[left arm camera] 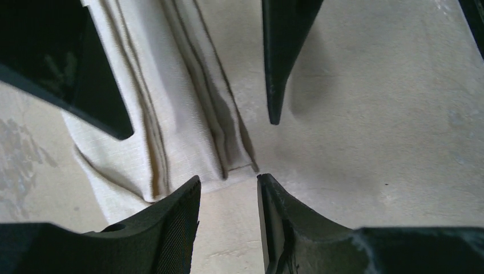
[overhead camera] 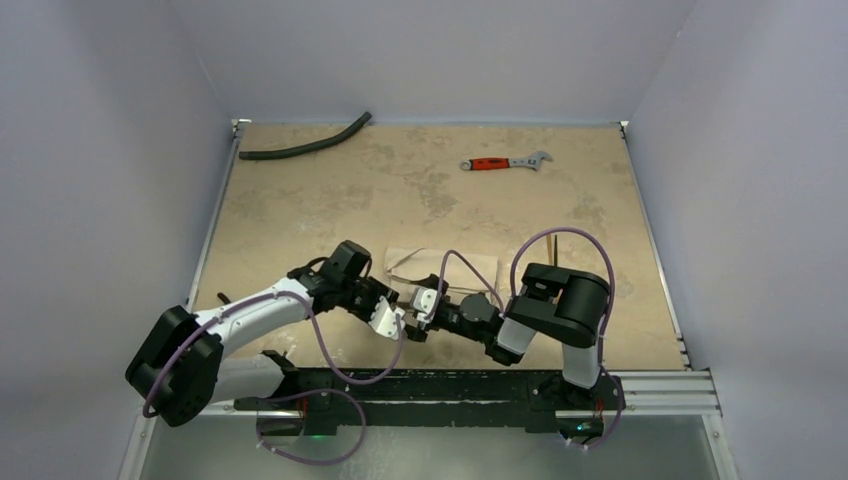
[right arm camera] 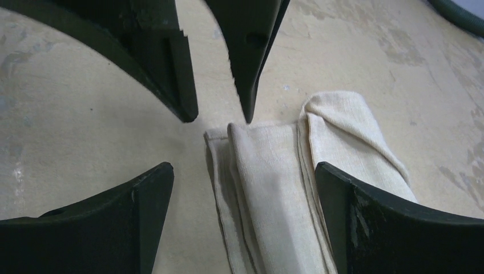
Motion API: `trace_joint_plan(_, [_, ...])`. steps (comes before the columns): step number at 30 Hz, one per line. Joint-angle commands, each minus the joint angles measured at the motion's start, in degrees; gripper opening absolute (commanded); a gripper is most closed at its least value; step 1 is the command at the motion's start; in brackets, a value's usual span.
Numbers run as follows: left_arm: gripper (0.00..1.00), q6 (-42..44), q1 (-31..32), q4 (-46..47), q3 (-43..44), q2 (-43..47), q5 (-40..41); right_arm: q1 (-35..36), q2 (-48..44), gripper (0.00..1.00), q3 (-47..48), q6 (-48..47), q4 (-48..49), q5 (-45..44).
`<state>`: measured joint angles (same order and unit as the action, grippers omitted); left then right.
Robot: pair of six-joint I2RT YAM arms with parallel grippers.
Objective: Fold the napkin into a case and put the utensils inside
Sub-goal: Pick up the 2/3-rectangle-folded napkin at the center of the board.
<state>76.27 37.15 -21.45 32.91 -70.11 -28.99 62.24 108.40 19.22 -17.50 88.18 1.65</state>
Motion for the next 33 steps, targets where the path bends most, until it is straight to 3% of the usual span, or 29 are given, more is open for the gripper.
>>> trace_joint_plan(1, [0.41,3.0,-0.1,0.2,-2.4,0.5,-3.0,0.1,0.1,0.96,2.7,-3.7,2.5,4.6])
trace_joint_plan(15, [0.38,3.9,-0.1,14.9,-9.0,-2.0,0.0,0.1,1.3,0.95,3.8,-11.3,-3.1,2.2])
trace_joint_plan(21, [0.24,4.4,-0.1,15.6,-8.6,-3.8,0.6,0.2,2.4,0.90,4.8,-12.4,-4.5,1.7])
trace_joint_plan(25, [0.00,3.6,-0.1,14.8,-7.5,-4.8,0.3,0.2,3.6,0.85,5.5,-12.4,-4.4,1.4])
trace_joint_plan(33, [0.00,-1.9,-0.1,15.3,-3.4,-4.9,0.9,0.2,6.8,0.68,6.4,-12.1,-1.4,-0.2])
